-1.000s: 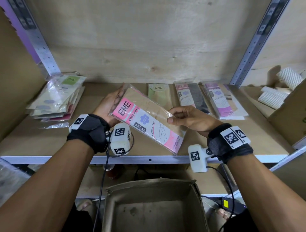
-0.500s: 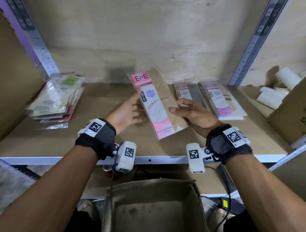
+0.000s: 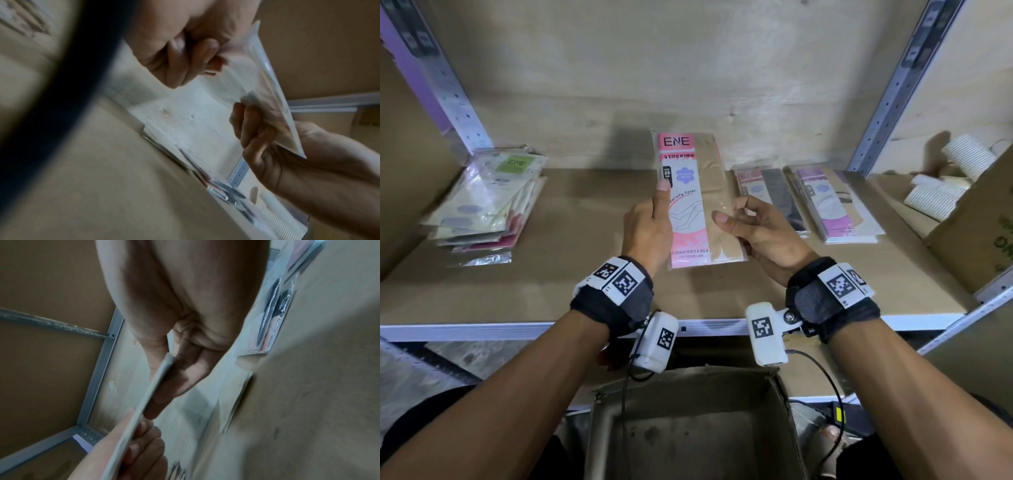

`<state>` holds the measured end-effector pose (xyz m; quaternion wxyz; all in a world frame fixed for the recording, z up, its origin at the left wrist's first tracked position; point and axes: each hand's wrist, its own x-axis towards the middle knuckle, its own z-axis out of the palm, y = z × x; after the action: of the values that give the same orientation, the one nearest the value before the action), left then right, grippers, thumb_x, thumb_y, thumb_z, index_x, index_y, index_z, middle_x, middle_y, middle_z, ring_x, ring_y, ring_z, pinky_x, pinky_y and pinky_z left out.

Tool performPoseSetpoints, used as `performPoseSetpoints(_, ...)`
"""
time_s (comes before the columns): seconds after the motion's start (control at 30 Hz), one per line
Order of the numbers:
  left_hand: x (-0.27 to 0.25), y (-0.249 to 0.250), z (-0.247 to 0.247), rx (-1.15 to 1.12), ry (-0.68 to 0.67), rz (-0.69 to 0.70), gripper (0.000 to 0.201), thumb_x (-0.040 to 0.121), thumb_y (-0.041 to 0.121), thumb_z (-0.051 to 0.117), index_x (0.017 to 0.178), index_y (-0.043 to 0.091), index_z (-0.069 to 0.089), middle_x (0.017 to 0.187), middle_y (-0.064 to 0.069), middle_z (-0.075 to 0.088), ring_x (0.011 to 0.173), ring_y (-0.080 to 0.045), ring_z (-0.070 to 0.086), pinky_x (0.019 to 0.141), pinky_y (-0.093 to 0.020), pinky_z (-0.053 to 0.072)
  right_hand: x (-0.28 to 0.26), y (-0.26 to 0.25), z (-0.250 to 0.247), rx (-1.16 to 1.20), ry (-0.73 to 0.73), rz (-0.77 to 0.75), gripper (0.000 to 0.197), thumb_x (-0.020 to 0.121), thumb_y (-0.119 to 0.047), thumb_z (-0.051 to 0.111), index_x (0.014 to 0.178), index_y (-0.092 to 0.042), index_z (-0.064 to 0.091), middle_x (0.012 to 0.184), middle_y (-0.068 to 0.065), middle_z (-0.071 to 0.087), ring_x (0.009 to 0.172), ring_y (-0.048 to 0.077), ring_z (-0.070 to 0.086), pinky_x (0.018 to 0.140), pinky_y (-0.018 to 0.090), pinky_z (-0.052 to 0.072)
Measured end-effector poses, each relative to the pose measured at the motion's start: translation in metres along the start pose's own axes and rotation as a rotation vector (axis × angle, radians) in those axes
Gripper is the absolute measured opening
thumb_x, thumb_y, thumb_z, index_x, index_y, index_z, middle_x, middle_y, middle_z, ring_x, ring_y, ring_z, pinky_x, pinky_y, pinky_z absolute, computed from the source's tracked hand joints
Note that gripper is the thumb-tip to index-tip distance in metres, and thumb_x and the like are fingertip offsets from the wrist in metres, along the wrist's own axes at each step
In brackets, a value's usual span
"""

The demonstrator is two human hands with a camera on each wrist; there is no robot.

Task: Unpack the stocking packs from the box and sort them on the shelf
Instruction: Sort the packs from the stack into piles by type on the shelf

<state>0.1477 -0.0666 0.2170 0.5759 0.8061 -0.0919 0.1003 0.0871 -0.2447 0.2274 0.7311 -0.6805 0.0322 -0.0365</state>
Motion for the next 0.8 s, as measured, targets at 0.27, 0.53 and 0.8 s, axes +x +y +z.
performPoseSetpoints(0.27, -0.002, 0.006, 0.001, -0.373, -0.055, -0.063, 0.044, 0.100, 0.054, 0.041, 0.084, 0.031, 0.075, 0.091, 0.010, 0.078, 0.089, -0.014, 0.075, 0.074, -0.031, 0.060, -0.003, -0.009, 0.005, 0.127, -0.024, -0.016, 0.021, 0.087, -0.014, 0.073, 0.086, -0.021, 0.053, 0.101, 0.022, 0.037, 0.091, 0.032, 0.029, 0.057, 0.030, 0.027)
performPoseSetpoints(0.53, 0.003, 0.005, -0.002, 0.059, -0.041, 0.076, 0.065, 0.102, 0.056, 0.032, 0.091, 0.002, 0.067, 0.091, -0.015, 0.074, 0.076, -0.028, 0.066, 0.064, -0.028, 0.052, -0.005, -0.002, 0.007, 0.021, 0.101, -0.092, 0.028, 0.087, -0.008, 0.073, 0.080, -0.017, 0.047, 0.054, -0.002, 0.042, 0.044, 0.010, 0.042, 0.043, 0.019, 0.035)
performPoseSetpoints(0.8, 0.013, -0.008, 0.001, -0.171, -0.035, -0.212, 0.064, 0.099, 0.058, 0.039, 0.092, 0.003, 0.071, 0.095, -0.012, 0.077, 0.089, -0.033, 0.073, 0.084, -0.053, 0.059, -0.011, -0.012, 0.011, 0.116, -0.047, 0.080, 0.023, 0.093, -0.005, 0.064, 0.113, 0.004, 0.058, 0.101, 0.017, 0.065, 0.087, 0.033, 0.052, 0.068, 0.041, 0.041)
